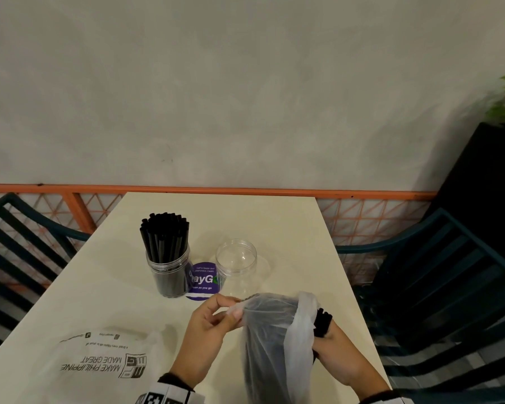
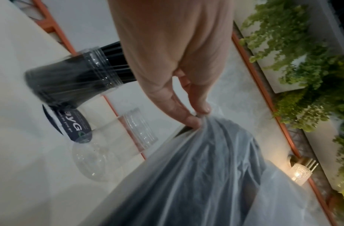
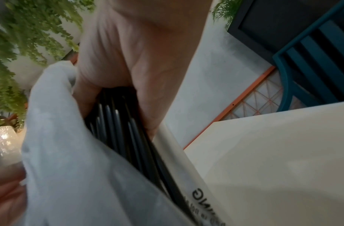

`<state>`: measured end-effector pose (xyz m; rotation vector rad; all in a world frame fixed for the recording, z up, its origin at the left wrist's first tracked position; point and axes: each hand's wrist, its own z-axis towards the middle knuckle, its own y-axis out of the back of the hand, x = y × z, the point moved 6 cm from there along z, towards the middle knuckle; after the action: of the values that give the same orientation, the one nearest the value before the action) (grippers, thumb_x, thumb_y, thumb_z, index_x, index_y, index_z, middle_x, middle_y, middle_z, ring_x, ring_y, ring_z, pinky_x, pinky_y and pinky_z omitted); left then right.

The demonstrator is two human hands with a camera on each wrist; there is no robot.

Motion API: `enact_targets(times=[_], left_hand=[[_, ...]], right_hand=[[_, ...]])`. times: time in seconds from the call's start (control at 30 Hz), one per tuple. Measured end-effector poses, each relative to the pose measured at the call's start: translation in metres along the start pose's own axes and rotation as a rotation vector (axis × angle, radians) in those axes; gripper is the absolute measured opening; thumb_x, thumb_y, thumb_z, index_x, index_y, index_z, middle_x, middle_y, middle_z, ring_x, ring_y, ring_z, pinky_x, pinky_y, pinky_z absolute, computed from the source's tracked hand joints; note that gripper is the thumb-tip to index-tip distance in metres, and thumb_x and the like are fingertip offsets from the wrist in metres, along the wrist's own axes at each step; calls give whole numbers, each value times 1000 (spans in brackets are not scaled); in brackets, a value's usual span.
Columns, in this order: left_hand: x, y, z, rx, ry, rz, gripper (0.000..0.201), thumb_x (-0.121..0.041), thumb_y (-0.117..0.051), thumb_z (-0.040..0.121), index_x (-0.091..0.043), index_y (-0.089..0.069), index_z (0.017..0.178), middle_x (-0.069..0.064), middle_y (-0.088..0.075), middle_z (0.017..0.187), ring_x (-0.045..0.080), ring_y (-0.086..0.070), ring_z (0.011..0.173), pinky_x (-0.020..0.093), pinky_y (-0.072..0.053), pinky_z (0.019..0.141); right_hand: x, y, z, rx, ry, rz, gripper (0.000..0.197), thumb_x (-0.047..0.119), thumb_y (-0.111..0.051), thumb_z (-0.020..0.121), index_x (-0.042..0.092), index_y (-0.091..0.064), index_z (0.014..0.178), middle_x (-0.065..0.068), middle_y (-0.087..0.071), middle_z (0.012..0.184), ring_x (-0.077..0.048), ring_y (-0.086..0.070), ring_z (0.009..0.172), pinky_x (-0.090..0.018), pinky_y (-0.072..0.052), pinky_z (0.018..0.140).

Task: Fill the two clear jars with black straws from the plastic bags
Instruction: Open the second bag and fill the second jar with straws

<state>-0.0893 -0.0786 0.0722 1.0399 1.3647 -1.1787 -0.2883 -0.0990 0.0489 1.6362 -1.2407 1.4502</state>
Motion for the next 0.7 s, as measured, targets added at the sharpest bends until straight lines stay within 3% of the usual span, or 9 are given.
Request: enact_targets(times=[0.07,0.2,0.3,0.4,0.43,0.5,0.57,0.63,0.7], left_hand=[[0,4,1,-27,-16,77,10,-1,-67,77,-6,-62,70,3,-68,66,12,-62,65,22,-52,65],[2,7,0,-110,-19,83,15,1,-69,75,-6,-57,68,0,-61,55,9,-55,56,17,-49,58],[4,3,-2,-99,-1,56,7,0,-59,84,-6,-59,80,1,-65,64,9,-60,59,22,-52,65],[1,2,-1,-89,-3,74,16,0,-51,89,-8,-65,87,-2,-71,70,10,-64,64,19,-54,66],[1,2,0,-84,-5,83,18,-1,-50,89,-8,-66,87,-3,-72,70,11,-65,65,19,-54,66],[1,3,0,-74,-1,113,17,-2,-52,88,-9,-67,84,-3,-73,72,11,-66,68,18,-54,67],[1,6,0,-57,-4,82,5,-8,-62,82,-10,-67,84,2,-73,80,14,-67,77,18,-53,70],[3,6,-2,31,15,42,34,-24,-77,64,-13,-64,94,4,-72,89,15,-67,83,19,-53,74],[5,3,-1,120,46,112,58,-32,-82,50,-20,-62,103,3,-73,96,16,-69,89,25,-54,79]], right_hand=[[1,0,-1,-1,16,44,47,27,-68,51,8,-67,94,-1,-74,73,-10,-67,68,-18,-50,57],[11,-2,-1,-84,97,11,25,13,-71,46,18,-71,70,2,-72,60,-5,-67,58,-16,-51,53],[16,-2,-2,-173,157,-80,18,0,-66,59,16,-65,68,8,-70,54,0,-64,54,-11,-49,52],[19,2,-5,-251,227,-115,29,-13,-65,71,16,-61,73,6,-71,60,3,-63,58,-8,-49,55],[21,1,-7,-264,252,-130,29,-11,-65,72,18,-60,74,3,-70,61,4,-63,59,-7,-48,56],[23,2,-10,-286,295,-108,22,11,-71,60,17,-62,79,0,-70,68,2,-64,62,-9,-49,59],[24,7,-12,-297,330,-68,34,19,-72,54,12,-62,86,8,-72,78,0,-65,70,-10,-50,65],[21,10,-11,-281,327,-97,27,12,-67,66,13,-60,92,10,-70,84,0,-64,77,-12,-50,71],[16,7,-8,-217,264,-145,33,11,-69,70,19,-59,101,11,-70,92,0,-64,87,-14,-51,76]])
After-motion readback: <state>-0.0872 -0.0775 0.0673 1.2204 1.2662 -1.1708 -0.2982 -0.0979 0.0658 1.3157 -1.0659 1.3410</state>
